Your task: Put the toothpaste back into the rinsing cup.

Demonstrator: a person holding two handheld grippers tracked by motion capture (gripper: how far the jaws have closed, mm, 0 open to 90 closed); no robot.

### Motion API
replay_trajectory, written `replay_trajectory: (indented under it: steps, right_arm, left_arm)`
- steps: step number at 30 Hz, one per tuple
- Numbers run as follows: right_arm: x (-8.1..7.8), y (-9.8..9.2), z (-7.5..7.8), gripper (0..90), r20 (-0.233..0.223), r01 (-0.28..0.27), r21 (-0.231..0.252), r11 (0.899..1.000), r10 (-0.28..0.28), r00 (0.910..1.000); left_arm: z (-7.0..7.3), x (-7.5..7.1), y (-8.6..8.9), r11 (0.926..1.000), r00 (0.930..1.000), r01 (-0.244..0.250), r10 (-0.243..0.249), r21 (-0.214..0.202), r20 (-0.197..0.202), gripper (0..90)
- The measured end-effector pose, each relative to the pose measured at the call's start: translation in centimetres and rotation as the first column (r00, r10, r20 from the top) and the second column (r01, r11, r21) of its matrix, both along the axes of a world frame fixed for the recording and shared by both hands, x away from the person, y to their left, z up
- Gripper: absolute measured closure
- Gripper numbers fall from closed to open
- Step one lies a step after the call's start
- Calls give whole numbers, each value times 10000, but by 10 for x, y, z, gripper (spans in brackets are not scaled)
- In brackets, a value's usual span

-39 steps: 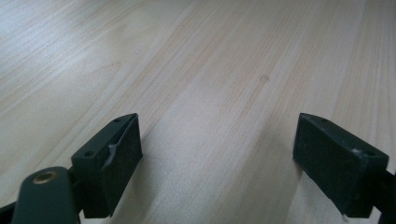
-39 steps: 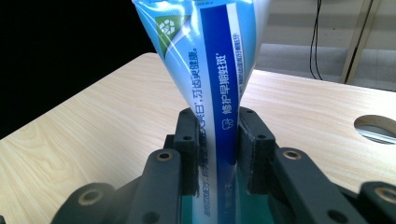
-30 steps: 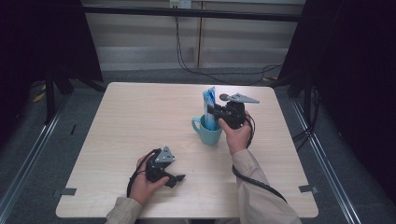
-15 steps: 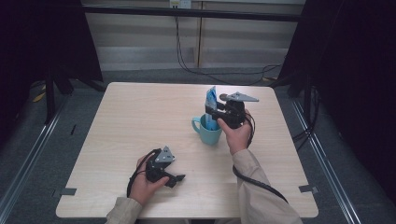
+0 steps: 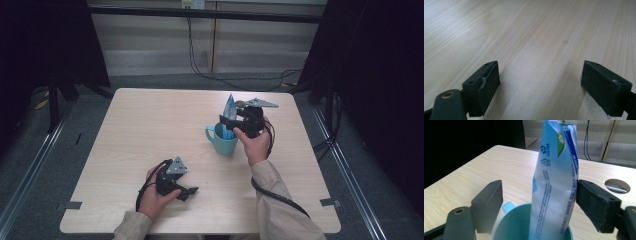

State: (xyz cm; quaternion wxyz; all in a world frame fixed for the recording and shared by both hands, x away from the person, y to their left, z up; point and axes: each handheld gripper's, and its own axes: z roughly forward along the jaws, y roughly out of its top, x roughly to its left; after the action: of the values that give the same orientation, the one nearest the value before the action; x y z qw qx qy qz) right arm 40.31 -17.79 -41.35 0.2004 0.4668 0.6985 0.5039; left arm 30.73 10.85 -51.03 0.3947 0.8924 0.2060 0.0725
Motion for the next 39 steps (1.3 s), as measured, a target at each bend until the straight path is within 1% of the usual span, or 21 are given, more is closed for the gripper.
replay_trajectory:
  steps: [1,4,6,12,16,20,21,22,23,26,27,32,34,38,39]
  right_arm:
    - [-1,0,0,212,-39,17,12,10000,-17,10000]
    - [-2,-3,2,160,-51,64,161,9998,-63,10000]
    - [-3,-4,3,145,-59,80,117,9999,-79,10000]
    - [-7,-9,3,145,-89,82,122,9999,-81,9999]
    - [-12,-15,5,144,-3,25,210,9998,-25,10000]
    - [-14,-18,6,144,-89,-40,213,9998,42,10000]
    - [-17,-20,6,144,-135,-105,60,9999,106,9999]
    - [-17,-20,6,144,-135,-105,60,9999,106,9999]
    - [-20,-24,7,141,-51,-163,93,9998,164,9999]
    - [-23,-26,7,141,-45,-168,64,9998,168,9998]
    - [-26,-30,6,140,-128,-262,-67,9996,261,9996]
    - [-32,-37,5,140,-192,-290,-21,9996,290,9994]
    - [-34,-40,6,140,-197,-358,0,9994,358,9992]
    - [-39,-44,8,140,-172,-473,-122,9988,471,9987]
    - [-42,-46,8,140,-158,-573,-239,9981,569,9983]
  left_arm:
    - [0,0,0,10000,10000,-54,53,-61,-46,151]
    - [0,0,0,10000,10000,-49,49,-55,-44,151]
    - [0,0,0,10000,10000,-55,55,-64,-43,151]
    - [0,0,0,10000,10000,-51,51,-52,-37,151]
    - [0,0,0,10000,10000,-49,49,-50,-35,151]
    - [0,0,0,10000,10000,-51,51,-57,-37,151]
    - [0,0,0,10000,10000,-47,47,-54,-37,151]
    - [0,0,0,10000,10000,-47,47,-54,-37,151]
    - [0,0,0,10000,10000,-50,49,-53,-39,151]
    - [0,0,0,10000,10000,-50,50,-54,-37,151]
    - [0,0,0,10000,10000,-50,50,-53,-41,151]
    - [0,0,0,10000,10000,-55,55,-61,-43,151]
    - [0,0,0,10000,10000,-3,3,0,-17,150]
    - [0,0,0,10000,10000,-1,1,6,-16,151]
    - [0,0,0,10000,10000,0,0,8,-19,151]
